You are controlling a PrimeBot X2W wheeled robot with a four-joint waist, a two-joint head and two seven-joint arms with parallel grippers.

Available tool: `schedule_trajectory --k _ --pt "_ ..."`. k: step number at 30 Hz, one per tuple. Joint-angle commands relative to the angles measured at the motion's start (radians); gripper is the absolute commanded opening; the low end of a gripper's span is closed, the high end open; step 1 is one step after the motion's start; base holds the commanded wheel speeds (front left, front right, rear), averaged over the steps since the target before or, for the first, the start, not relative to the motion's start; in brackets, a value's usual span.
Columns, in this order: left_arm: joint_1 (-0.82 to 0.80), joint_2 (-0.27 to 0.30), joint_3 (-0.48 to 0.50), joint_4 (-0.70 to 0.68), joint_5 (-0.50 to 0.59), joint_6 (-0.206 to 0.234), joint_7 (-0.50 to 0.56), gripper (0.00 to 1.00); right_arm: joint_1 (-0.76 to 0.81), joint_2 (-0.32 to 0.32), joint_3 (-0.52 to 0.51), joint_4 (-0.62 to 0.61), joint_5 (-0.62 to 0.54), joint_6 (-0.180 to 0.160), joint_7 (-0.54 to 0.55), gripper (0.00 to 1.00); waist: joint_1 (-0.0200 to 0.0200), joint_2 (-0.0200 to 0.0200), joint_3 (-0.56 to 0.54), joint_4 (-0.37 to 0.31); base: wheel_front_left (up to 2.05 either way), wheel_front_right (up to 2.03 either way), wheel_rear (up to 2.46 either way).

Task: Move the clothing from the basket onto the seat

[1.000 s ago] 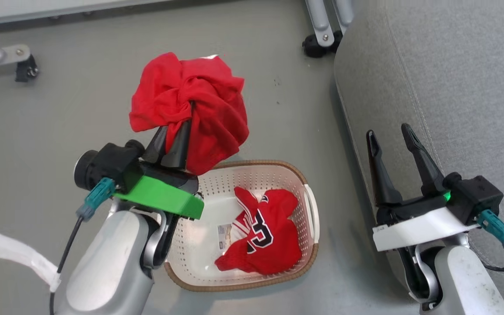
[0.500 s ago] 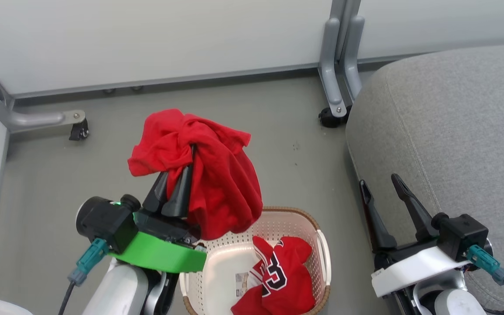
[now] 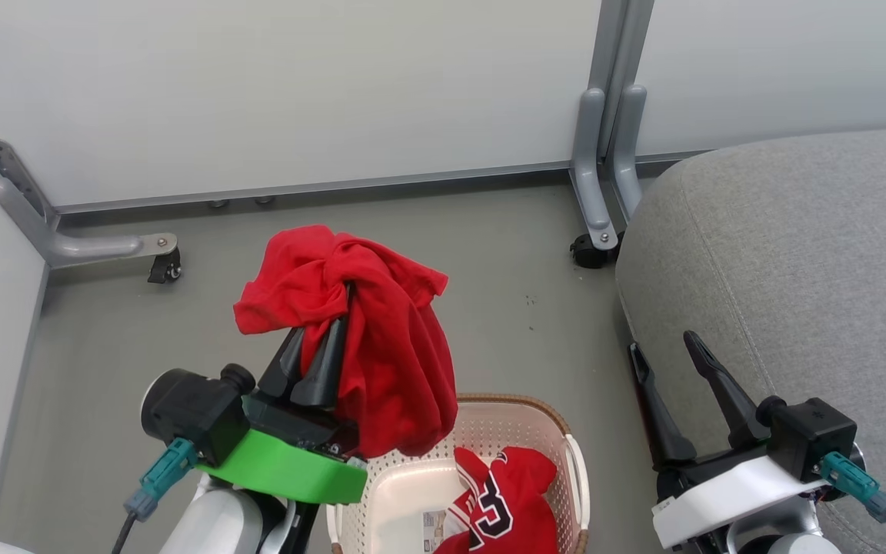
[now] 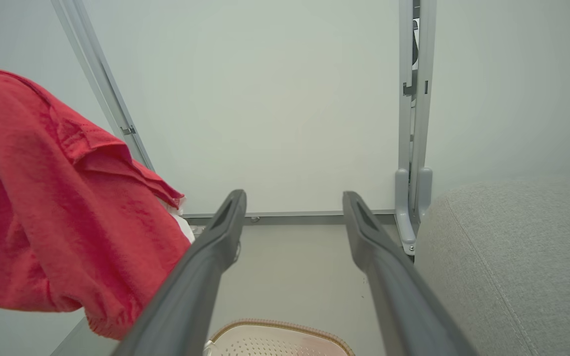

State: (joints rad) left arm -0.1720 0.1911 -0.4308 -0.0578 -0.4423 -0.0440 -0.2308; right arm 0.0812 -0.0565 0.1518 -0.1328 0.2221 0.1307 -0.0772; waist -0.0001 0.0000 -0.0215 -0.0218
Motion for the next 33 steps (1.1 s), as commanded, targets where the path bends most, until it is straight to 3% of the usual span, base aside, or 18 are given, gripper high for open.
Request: schedule_trajectory --k 1,15,23,33 --pt "0.001 0.005 0.002 -0.003 -0.006 0.003 -0.004 0.00 0.012 0.000 0.003 -0.005 0.001 0.000 0.003 1.00 0.0001 0.0000 0.001 -0.001 0.00 0.00 0.00" --pt "-0.022 0.011 -0.010 0.003 -0.014 -0.006 0.000 0.00 -0.020 -0.002 0.050 0.001 0.008 0.000 0.011 1.00 0.0001 0.0000 0.009 0.004 0.00 0.00 0.00" --pt "-0.053 0.003 -0.043 0.008 -0.003 -0.019 0.014 0.00 -0.131 -0.009 0.253 0.063 0.073 0.000 0.001 1.00 0.0001 0.0000 0.022 0.034 0.00 0.00 0.00" --pt "-0.080 -0.012 -0.094 0.009 0.010 -0.033 0.022 0.00 -0.348 0.000 0.481 0.261 0.176 0.000 -0.075 1.00 0.0001 0.0000 0.044 0.066 0.00 0.00 0.00"
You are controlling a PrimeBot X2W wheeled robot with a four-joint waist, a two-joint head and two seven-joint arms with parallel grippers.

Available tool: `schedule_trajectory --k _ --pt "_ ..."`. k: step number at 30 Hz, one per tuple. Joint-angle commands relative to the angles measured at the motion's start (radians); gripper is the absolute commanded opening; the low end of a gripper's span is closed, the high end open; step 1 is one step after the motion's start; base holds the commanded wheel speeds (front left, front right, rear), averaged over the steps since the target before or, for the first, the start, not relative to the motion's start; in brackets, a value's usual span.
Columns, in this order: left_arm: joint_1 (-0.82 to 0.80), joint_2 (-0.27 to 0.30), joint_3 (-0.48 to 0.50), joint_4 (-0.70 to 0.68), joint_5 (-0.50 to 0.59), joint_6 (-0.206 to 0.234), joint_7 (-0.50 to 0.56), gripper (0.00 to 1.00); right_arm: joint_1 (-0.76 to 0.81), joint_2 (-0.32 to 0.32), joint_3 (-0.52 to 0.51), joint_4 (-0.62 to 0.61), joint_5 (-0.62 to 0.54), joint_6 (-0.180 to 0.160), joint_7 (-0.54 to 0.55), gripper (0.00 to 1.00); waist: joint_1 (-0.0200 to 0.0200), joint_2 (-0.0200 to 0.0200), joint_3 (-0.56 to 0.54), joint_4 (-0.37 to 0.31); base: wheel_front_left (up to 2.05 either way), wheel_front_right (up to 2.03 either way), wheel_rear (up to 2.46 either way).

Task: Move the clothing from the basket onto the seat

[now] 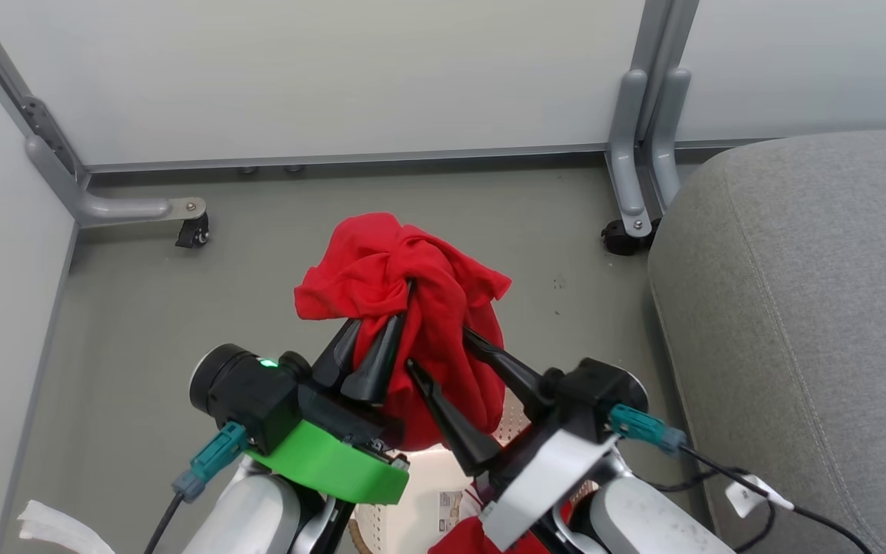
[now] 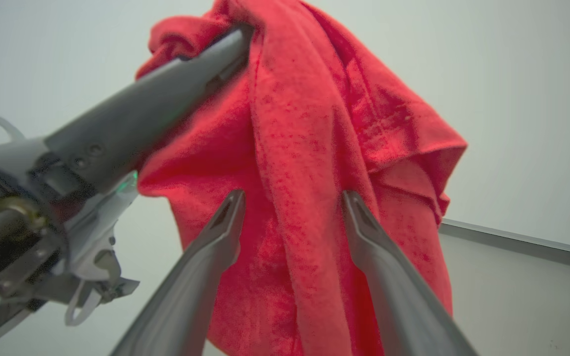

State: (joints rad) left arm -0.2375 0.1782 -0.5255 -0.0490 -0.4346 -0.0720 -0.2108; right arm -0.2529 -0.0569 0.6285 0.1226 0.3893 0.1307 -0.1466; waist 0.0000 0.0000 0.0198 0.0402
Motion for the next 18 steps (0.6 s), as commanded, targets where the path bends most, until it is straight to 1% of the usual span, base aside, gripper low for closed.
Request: schedule_trajectory --k 1,6,7,8,9,10,11,18 --pt "-0.014 0.000 -0.002 -0.001 0.004 -0.004 0.001 0.00 -0.028 0.001 0.015 0.026 0.012 0.000 -0.007 1.00 0.0000 0.0000 0.003 0.005 0.00 0.00 0.00" --pt "-0.010 -0.002 -0.014 -0.004 0.005 -0.004 0.001 0.00 -0.101 0.004 0.068 0.110 0.038 0.000 -0.027 1.00 0.0000 0.0000 0.004 0.014 0.00 0.00 0.00" --pt "-0.009 -0.001 -0.015 -0.004 0.006 -0.003 0.000 0.00 -0.108 0.004 0.076 0.123 0.040 0.000 -0.026 0.61 0.0000 0.0000 0.004 0.014 0.00 0.00 0.00" --pt "-0.008 0.000 -0.016 -0.005 0.005 -0.001 0.000 0.00 -0.117 0.004 0.085 0.136 0.046 0.000 -0.028 0.44 0.0000 0.0000 0.005 0.014 0.00 0.00 0.00" --pt "-0.008 0.000 -0.016 -0.006 0.005 0.000 0.000 0.00 -0.125 0.004 0.092 0.146 0.048 0.000 -0.029 0.36 0.0000 0.0000 0.005 0.013 0.00 0.00 0.00" --pt "-0.008 0.000 -0.017 -0.007 0.005 0.001 -0.001 0.00 -0.134 0.005 0.098 0.157 0.052 0.000 -0.034 0.15 0.0000 0.0000 0.005 0.013 0.00 0.00 0.00" --pt "-0.007 0.001 -0.017 -0.007 0.004 0.002 -0.002 0.00 -0.140 0.005 0.102 0.165 0.056 0.000 -0.036 0.00 0.0000 0.0000 0.004 0.013 0.00 0.00 0.00" --pt "-0.001 0.001 -0.020 -0.009 -0.001 0.009 -0.007 0.00 -0.163 0.006 0.127 0.200 0.088 0.000 -0.052 0.00 0.0000 0.0000 -0.002 0.010 0.00 0.00 0.00"
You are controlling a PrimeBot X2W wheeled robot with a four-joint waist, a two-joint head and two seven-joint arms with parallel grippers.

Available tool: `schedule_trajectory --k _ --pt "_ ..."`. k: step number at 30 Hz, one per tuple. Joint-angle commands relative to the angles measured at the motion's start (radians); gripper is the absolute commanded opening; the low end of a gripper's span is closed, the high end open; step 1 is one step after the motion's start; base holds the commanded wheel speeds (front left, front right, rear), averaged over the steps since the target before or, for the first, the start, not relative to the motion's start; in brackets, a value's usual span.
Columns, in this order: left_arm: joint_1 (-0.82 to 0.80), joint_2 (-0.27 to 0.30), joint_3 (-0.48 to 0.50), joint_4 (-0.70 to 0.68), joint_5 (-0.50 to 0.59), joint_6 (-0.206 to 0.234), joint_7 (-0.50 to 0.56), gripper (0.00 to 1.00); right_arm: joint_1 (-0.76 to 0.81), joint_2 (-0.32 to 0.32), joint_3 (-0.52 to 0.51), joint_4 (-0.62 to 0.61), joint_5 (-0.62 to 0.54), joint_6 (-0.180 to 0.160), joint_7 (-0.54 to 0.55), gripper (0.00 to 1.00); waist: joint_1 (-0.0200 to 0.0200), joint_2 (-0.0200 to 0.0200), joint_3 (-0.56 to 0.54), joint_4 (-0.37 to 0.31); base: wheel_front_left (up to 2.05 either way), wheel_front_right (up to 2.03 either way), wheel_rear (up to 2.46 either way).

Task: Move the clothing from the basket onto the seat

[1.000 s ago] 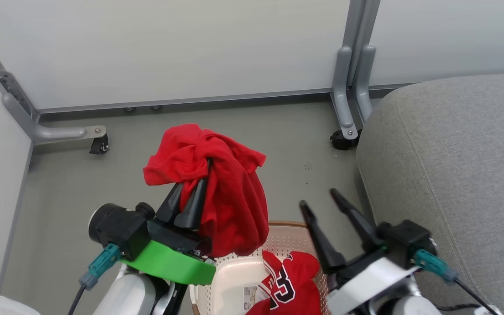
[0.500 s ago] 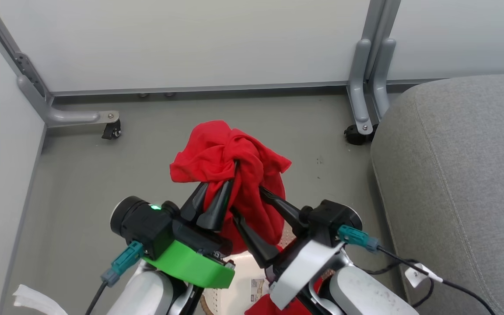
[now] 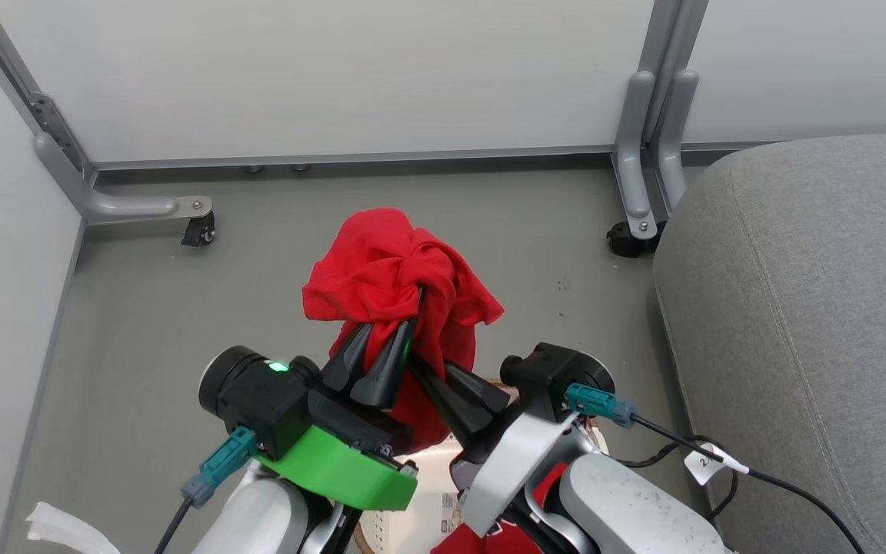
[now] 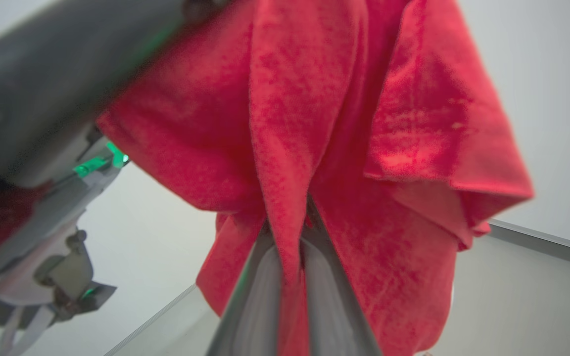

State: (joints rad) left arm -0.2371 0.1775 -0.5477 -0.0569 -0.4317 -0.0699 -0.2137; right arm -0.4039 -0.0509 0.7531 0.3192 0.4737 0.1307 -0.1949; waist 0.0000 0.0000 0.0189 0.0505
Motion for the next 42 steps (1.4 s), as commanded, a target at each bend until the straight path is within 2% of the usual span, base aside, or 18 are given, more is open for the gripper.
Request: schedule_trajectory --k 1,18,19,20,25,37,42 --pt "0.001 0.003 0.002 0.000 -0.006 0.007 -0.004 0.00 -0.013 0.000 0.005 0.006 0.008 0.000 -0.006 0.00 0.0000 0.0000 -0.003 -0.002 0.00 0.00 0.00" --pt "0.007 0.018 -0.002 0.003 0.002 0.030 -0.001 0.00 -0.030 0.000 0.015 0.030 0.027 0.000 -0.026 0.00 0.0000 0.0000 -0.009 -0.010 0.00 0.00 0.00" --pt "0.007 0.021 -0.002 0.008 0.011 0.039 0.005 0.68 -0.033 0.000 0.013 0.029 0.026 0.000 -0.028 0.00 0.0000 0.0000 -0.009 -0.009 0.00 0.00 0.00" --pt "0.005 0.023 -0.004 0.008 0.018 0.043 0.005 1.00 -0.036 0.000 0.009 0.028 0.025 0.000 -0.029 0.00 0.0000 0.0000 -0.008 -0.008 0.00 0.00 0.00" --pt "0.020 0.040 -0.004 0.000 0.036 0.050 0.000 1.00 -0.053 0.000 -0.021 0.026 0.014 0.000 -0.040 0.00 0.0000 0.0000 -0.003 -0.007 0.00 0.00 0.00" --pt "0.146 0.141 -0.049 -0.007 0.057 0.061 0.065 1.00 -0.064 -0.001 -0.044 0.051 0.002 0.000 -0.047 0.00 0.0000 0.0000 -0.009 0.007 0.00 0.00 0.00" --pt "0.193 0.161 -0.066 -0.021 0.047 0.062 0.091 1.00 -0.052 -0.005 -0.054 0.057 0.000 0.000 -0.048 0.00 0.0000 0.0000 -0.012 0.025 0.00 0.00 0.00"
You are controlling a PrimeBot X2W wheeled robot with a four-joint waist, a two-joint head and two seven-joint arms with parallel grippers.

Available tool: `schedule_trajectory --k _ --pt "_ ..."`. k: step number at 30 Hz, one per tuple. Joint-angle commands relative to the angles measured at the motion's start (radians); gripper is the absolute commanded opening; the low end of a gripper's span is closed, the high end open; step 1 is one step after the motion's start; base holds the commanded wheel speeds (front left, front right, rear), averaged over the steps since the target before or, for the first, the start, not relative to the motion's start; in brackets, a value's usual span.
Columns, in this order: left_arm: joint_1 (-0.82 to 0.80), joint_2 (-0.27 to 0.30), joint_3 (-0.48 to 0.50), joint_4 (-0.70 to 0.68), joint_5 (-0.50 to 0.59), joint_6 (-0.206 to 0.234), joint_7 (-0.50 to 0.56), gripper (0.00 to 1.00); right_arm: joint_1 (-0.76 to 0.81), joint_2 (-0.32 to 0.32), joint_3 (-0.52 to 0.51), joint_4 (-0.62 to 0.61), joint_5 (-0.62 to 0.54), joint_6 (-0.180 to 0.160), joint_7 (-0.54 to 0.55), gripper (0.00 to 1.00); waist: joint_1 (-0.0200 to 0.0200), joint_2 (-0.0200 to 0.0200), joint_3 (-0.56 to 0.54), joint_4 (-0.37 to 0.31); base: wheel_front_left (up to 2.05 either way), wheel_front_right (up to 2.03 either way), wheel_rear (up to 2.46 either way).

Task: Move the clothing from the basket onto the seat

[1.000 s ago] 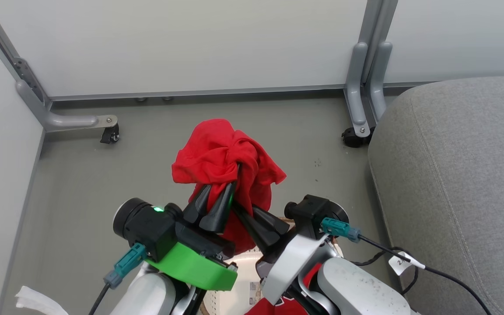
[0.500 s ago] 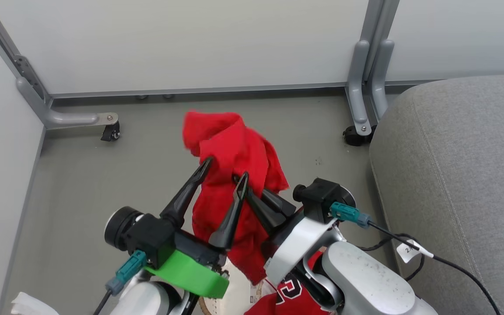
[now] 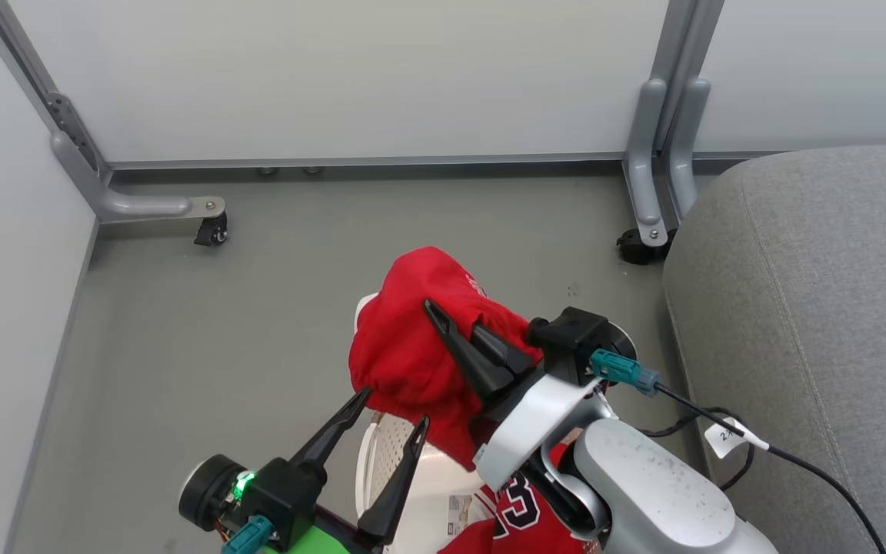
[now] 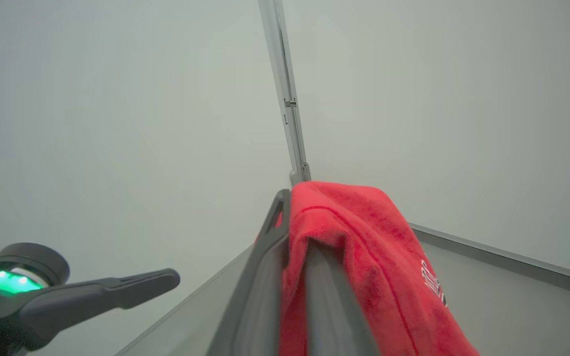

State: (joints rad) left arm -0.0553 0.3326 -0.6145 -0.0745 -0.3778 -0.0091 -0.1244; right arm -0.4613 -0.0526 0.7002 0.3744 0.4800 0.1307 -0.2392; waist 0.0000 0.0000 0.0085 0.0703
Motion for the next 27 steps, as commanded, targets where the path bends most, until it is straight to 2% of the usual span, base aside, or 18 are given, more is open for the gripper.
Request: schedule_trajectory --k 1,8,14,21,27 --pt "0.016 0.009 -0.001 -0.007 -0.009 0.002 0.005 1.00 0.007 -0.004 -0.004 0.002 -0.008 0.000 -0.004 0.00 0.0000 0.0000 -0.001 0.008 0.00 0.00 0.00" --pt "0.022 0.023 -0.011 -0.017 -0.003 0.005 0.018 1.00 0.019 -0.012 -0.011 0.008 -0.009 0.000 0.004 0.00 0.0000 0.0000 -0.004 0.012 0.00 0.00 0.00" --pt "0.021 0.034 -0.010 -0.031 -0.008 0.005 0.024 1.00 0.022 -0.018 -0.022 0.008 -0.011 0.000 0.007 0.00 0.0000 0.0000 0.002 -0.016 0.00 0.00 0.00" --pt "0.009 0.042 -0.008 -0.052 -0.008 0.009 0.024 1.00 0.013 -0.034 -0.060 0.004 -0.026 0.000 0.004 0.00 0.0000 0.0000 0.031 -0.112 0.00 0.00 0.00" --pt "-0.015 0.052 -0.012 -0.073 0.003 0.007 0.035 1.00 0.009 -0.050 -0.117 -0.004 -0.039 0.000 0.000 0.00 0.0000 0.0000 0.071 -0.230 0.00 0.00 0.00"
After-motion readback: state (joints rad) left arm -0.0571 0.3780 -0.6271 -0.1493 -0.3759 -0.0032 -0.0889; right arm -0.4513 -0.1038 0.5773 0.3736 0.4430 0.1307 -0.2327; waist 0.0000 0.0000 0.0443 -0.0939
